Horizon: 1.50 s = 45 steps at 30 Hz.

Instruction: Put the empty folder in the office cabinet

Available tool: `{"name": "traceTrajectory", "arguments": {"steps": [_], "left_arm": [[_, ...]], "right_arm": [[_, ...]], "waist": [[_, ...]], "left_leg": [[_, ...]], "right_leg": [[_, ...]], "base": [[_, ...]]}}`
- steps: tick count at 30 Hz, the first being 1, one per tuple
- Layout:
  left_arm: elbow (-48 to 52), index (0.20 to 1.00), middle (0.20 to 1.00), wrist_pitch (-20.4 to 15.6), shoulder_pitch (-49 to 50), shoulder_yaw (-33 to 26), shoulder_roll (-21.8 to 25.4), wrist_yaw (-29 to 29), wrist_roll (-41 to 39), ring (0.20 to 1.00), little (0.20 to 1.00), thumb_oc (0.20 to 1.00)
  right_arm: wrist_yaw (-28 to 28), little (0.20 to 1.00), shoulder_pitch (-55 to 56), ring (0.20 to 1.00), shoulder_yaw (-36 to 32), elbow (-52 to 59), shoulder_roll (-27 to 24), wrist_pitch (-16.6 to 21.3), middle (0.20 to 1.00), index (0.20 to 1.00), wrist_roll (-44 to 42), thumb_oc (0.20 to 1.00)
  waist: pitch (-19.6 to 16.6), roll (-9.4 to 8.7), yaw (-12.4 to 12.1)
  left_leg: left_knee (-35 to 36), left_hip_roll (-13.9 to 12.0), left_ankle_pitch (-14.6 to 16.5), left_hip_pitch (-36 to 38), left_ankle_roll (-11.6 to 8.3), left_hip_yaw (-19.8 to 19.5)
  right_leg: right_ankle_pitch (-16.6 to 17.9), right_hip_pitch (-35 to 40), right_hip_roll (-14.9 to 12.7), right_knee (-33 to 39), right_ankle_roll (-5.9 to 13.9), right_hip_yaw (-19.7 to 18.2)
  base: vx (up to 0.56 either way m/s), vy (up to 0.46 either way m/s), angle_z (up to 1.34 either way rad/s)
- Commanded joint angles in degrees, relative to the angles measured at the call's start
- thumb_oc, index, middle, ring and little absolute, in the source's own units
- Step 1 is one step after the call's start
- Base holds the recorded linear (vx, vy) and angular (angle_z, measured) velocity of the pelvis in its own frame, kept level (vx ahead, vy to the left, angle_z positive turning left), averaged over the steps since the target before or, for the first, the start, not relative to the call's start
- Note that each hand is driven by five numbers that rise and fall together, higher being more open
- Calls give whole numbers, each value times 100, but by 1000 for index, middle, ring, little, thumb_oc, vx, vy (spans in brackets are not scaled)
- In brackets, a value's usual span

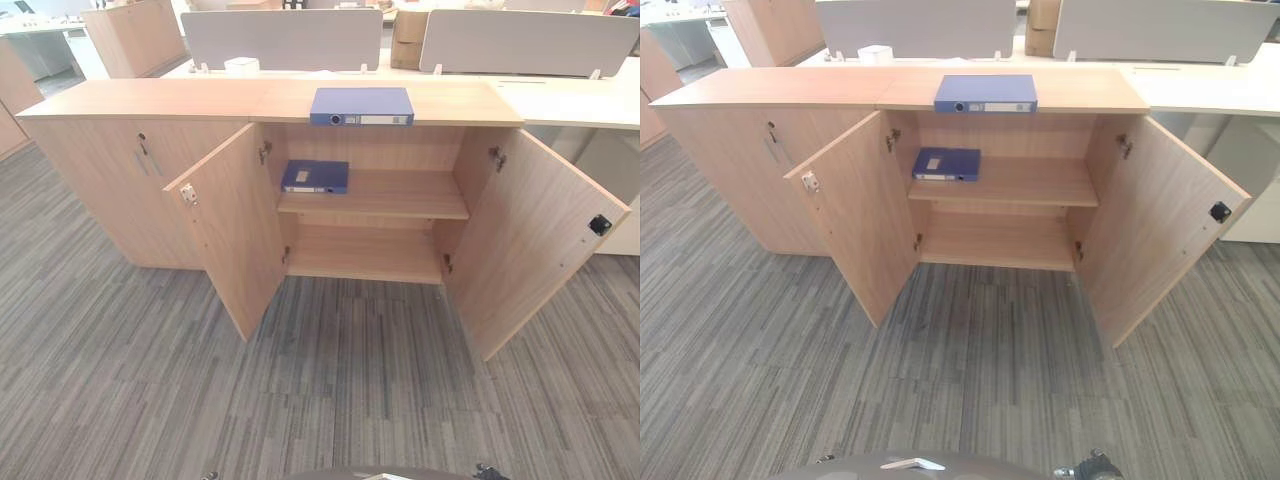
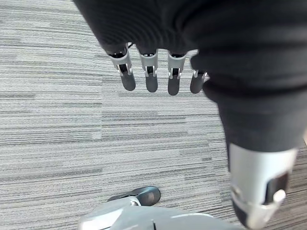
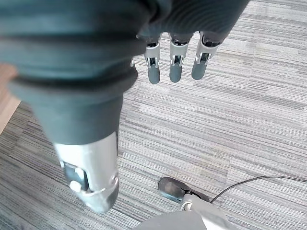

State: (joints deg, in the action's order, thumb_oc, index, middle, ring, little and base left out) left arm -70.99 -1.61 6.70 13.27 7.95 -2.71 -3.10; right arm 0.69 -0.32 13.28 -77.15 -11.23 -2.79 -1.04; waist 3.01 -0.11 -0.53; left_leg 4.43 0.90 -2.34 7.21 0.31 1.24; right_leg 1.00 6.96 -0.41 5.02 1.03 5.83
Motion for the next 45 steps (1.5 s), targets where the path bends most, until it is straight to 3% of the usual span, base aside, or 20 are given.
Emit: {"name": "traceTrajectory", "arguments": {"steps": [1, 15, 22, 25, 26, 27, 28, 32, 35, 39, 42, 45], "left_arm": [[-490, 1000, 1000, -53, -357, -126, -31, -27, 89, 1000, 1000, 1000], [-648, 1000, 1000, -51, -399, -360, 25, 89, -143, 1000, 1000, 1000], [-658, 1000, 1000, -65, -456, -462, 93, 158, -429, 1000, 1000, 1000], [-613, 1000, 1000, -73, -489, -521, 131, 145, -575, 1000, 1000, 1000], [-548, 1000, 1000, -94, -514, -599, 175, 121, -743, 1000, 1000, 1000], [-502, 1000, 1000, -108, -550, -608, 168, 96, -817, 1000, 1000, 1000], [-456, 1000, 1000, -116, -588, -595, 170, 62, -868, 1000, 1000, 1000], [-419, 1000, 1000, -150, -604, -550, 143, 43, -931, 1000, 1000, 1000], [-421, 1000, 1000, -186, -495, -579, 100, 25, -1103, 1000, 1000, 1000], [-447, 1000, 1000, -189, -405, -666, 116, 29, -1140, 1000, 1000, 1000], [-625, 1000, 1000, -142, -371, -760, 108, 57, -1049, 1000, 1000, 1000], [-852, 1000, 1000, -97, -369, -953, 144, 65, -1030, 1000, 1000, 1000]], "right_arm": [[102, 1000, -271, 1000, 110, -293, -152, 31, 1000, 1000, 29, 1000], [58, 1000, -238, 1000, 110, -328, -180, 17, 1000, 1000, 138, 1000], [74, 1000, -308, 1000, 182, -258, -213, 36, 1000, 1000, 169, 1000], [65, 1000, -308, 1000, 184, -237, -224, 48, 1000, 1000, 137, 1000], [52, 1000, -295, 1000, 207, -203, -257, 57, 1000, 1000, 134, 1000], [54, 1000, -312, 1000, 220, -187, -289, 56, 1000, 1000, 135, 1000], [86, 1000, -340, 1000, 212, -188, -340, 46, 1000, 1000, 124, 1000], [135, 1000, -346, 1000, 171, -221, -442, 13, 1000, 1000, 138, 1000], [148, 1000, -299, 1000, 162, -159, -462, 38, 1000, 1000, 142, 1000], [150, 1000, -226, 1000, 53, -188, -492, 31, 1000, 1000, 179, 1000], [70, 1000, -172, 1000, -11, -313, -428, -9, 1000, 1000, 313, 1000], [-41, 1000, -183, 1000, -158, -418, -364, -49, 1000, 1000, 349, 1000]], "waist": [[130, -105, 20], [159, -57, 0], [336, -70, 9], [425, -105, -2], [543, -168, -58], [630, -198, -96], [728, -223, -130], [743, -231, -210], [693, -68, -352], [690, 66, -500], [540, 137, -597], [323, 60, -637]], "left_leg": [[57, -231, 514, -62, -313, 87], [57, -220, 517, -112, -301, 109], [19, -332, 476, -147, -350, 90], [-394, -372, 597, -353, -373, 115], [-1189, -298, 789, -695, -401, 159], [-1512, -253, 800, -869, -399, 197], [-1869, -255, 659, -1154, -417, 210], [-1879, -337, 458, -1840, -407, 347], [-936, -587, -315, -2242, -614, 291], [-186, -724, -721, -2422, -828, 225], [-127, -590, -923, -2300, -818, -29], [-245, -287, -706, -2080, -566, 114]], "right_leg": [[-443, -20, -290, -2, 490, 167], [-404, -109, -289, -2, 519, 162], [-538, -222, -207, -204, 427, 180], [-620, -305, -225, -360, 398, 240], [-715, -317, -282, -485, 333, 266], [-763, -284, -319, -499, 297, 290], [-794, -247, -356, -501, 274, 335], [-926, -91, -434, -440, 321, 378], [-1076, 250, -440, -262, 426, 317], [-1279, 745, -545, -139, 557, 100], [-1403, 999, -733, -163, 706, -85], [-1234, 865, -1250, -793, 1009, -153]], "base": [[-11, -23, -5], [3, -12, -4], [54, -53, -3], [51, -95, -2], [61, -94, -2], [79, -110, -5], [32, -41, -9], [195, 51, -4], [343, 139, 8], [376, 163, -24], [412, 260, -52], [404, 326, -90]]}}
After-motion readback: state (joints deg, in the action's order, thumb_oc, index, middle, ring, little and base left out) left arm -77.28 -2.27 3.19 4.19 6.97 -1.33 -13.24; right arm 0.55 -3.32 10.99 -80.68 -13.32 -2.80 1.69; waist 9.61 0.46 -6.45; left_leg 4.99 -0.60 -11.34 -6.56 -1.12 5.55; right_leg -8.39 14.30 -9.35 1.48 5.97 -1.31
